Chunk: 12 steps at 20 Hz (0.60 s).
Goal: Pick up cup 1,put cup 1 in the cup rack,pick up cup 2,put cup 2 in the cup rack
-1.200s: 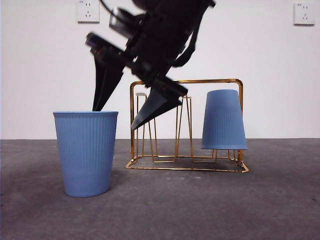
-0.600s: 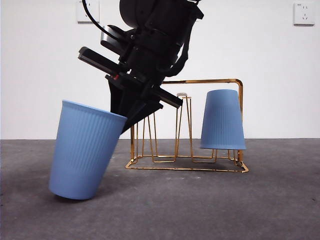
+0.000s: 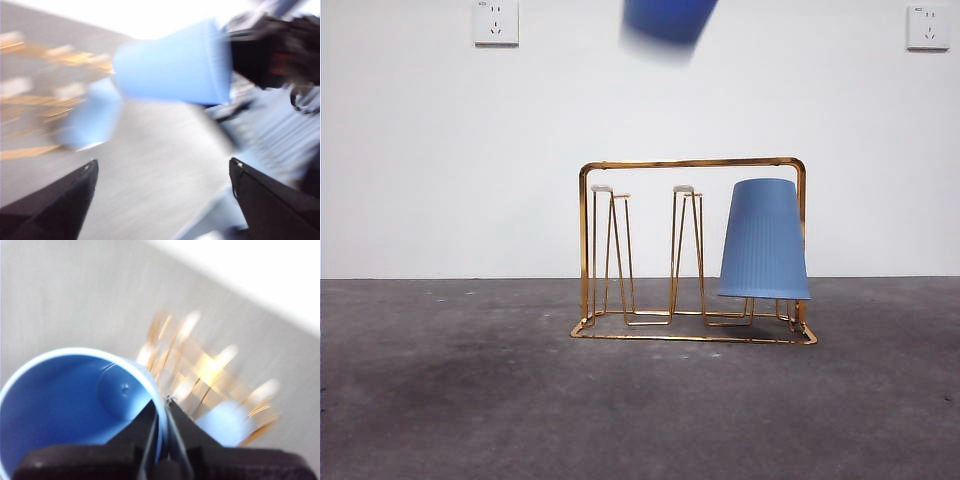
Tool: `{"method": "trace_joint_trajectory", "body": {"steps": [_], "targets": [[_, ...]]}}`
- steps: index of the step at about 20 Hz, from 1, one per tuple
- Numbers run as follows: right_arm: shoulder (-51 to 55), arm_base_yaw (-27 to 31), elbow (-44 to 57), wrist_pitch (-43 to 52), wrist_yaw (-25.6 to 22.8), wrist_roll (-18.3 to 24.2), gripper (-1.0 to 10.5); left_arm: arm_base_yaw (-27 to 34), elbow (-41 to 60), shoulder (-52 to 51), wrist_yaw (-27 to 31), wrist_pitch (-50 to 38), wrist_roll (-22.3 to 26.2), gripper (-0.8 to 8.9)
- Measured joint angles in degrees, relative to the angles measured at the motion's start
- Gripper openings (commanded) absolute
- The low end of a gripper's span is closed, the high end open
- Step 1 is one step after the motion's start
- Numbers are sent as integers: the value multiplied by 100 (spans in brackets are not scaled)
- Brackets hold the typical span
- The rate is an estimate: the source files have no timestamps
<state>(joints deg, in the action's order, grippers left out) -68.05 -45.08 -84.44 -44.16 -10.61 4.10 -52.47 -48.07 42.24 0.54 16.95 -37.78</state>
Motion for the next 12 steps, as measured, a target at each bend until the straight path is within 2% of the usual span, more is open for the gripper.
{"method": "trace_joint_trajectory", "body": {"steps": [3, 6, 9, 12], "targets": [[1329, -20, -31, 267, -149, 175, -13, 328, 0, 695, -1244, -1565, -422, 435], [2131, -20, -63, 264, -164, 345, -12, 538, 0, 1515, -2343, -3318, -1049, 435], [2380, -20, -68, 236, -210, 481, -13, 546, 0, 2247, -2848, -5012, -1738, 436], [2474, -22, -59, 197, -295, 581, -13, 542, 0, 3005, -2940, -6835, -2566, 436]]}}
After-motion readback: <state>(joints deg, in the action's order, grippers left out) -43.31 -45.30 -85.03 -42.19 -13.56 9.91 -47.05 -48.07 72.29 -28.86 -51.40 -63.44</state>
